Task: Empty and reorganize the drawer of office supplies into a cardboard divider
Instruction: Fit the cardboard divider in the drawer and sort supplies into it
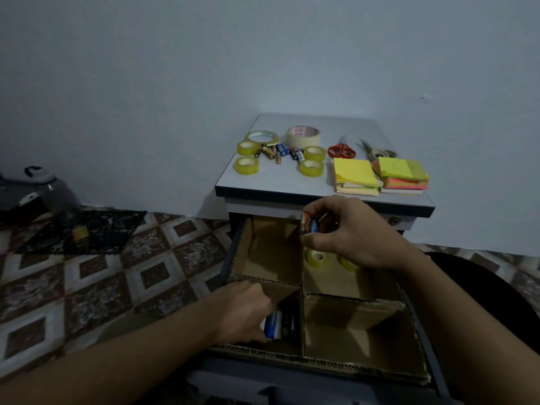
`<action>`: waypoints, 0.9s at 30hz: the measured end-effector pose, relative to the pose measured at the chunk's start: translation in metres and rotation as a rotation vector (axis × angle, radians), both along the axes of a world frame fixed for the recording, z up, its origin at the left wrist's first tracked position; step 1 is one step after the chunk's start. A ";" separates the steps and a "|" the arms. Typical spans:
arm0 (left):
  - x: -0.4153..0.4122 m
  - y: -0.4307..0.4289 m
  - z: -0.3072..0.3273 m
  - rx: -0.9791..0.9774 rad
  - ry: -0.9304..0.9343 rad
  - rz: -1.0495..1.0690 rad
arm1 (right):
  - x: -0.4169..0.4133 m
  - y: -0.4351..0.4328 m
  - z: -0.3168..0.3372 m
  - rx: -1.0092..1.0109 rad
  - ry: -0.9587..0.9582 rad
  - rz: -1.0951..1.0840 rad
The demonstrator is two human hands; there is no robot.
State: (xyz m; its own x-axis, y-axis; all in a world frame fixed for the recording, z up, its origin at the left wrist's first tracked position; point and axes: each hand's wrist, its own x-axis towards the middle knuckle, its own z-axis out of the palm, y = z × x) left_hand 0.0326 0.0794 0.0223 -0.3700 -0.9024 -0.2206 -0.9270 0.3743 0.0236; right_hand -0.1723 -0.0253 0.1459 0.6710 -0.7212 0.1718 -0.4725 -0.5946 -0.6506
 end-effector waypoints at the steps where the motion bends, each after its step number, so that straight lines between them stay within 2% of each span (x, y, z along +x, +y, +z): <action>1: 0.000 0.000 0.003 0.008 0.025 0.006 | 0.000 0.001 -0.002 0.005 0.005 -0.002; 5: 0.013 -0.002 0.025 -0.021 0.185 0.096 | -0.002 0.005 -0.007 0.015 0.036 -0.005; 9: 0.039 0.004 0.049 -0.252 0.385 0.190 | -0.002 0.017 -0.015 0.042 0.071 0.009; 12: 0.065 0.005 0.058 -0.331 0.471 0.364 | 0.007 0.032 -0.029 0.054 0.141 0.039; 17: 0.093 0.004 0.050 -0.351 0.507 0.580 | 0.033 0.065 -0.055 0.154 0.212 0.155; 19: 0.098 0.004 0.044 -0.333 0.517 0.620 | 0.047 0.076 -0.067 0.096 0.268 0.191; 22: 0.100 0.006 0.037 -0.292 0.525 0.631 | 0.067 0.081 -0.085 0.001 0.396 0.211; 27: 0.099 0.008 0.033 -0.286 0.513 0.573 | 0.087 0.081 -0.102 -0.047 0.585 0.181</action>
